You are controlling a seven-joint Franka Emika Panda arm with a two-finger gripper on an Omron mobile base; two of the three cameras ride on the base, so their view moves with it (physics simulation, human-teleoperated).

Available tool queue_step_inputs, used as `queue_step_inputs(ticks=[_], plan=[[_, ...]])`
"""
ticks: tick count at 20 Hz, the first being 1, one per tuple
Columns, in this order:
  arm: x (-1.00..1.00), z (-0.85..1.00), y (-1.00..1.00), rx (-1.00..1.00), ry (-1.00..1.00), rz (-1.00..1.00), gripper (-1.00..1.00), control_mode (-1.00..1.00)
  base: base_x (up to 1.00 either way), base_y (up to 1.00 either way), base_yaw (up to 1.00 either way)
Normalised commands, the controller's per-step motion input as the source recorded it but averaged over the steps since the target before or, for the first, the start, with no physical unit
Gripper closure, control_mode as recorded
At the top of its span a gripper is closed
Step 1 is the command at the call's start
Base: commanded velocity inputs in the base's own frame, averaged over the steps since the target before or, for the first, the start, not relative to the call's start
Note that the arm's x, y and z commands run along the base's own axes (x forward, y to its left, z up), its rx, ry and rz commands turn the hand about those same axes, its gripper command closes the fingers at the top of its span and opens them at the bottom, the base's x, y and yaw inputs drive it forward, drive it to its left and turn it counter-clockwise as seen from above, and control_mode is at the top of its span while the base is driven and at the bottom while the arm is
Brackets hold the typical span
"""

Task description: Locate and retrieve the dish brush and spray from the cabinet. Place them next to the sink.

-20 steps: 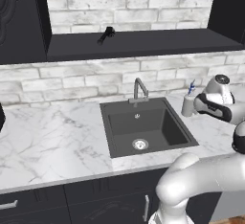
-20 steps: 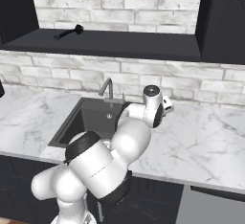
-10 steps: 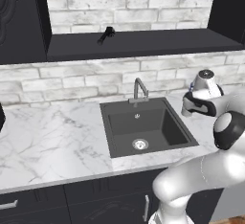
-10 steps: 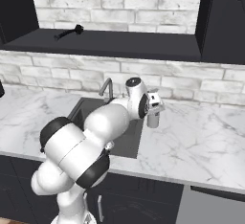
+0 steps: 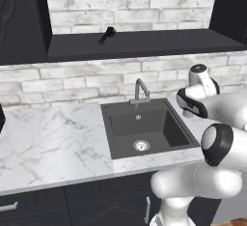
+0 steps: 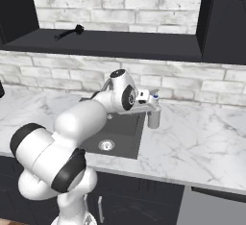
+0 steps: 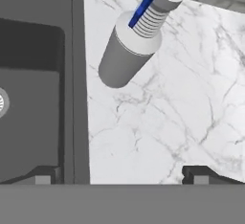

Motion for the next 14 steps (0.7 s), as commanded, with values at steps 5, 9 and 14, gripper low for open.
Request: queue_step_inputs(ticks=[5, 9, 14], plan=[[-0.37, 0.19, 0.4, 0.17, -0.03, -0.17, -1.0, -1.0, 0.0, 0.0, 0.0], [-0.48, 0.33, 0.66, 0.13, -0.09, -0.05, -1.0, -1.0, 0.0, 0.0, 0.0], [-0.41, 0.31, 0.83, 0.0, -0.18, -0.05, -1.0, -1.0, 0.0, 0.0, 0.0]])
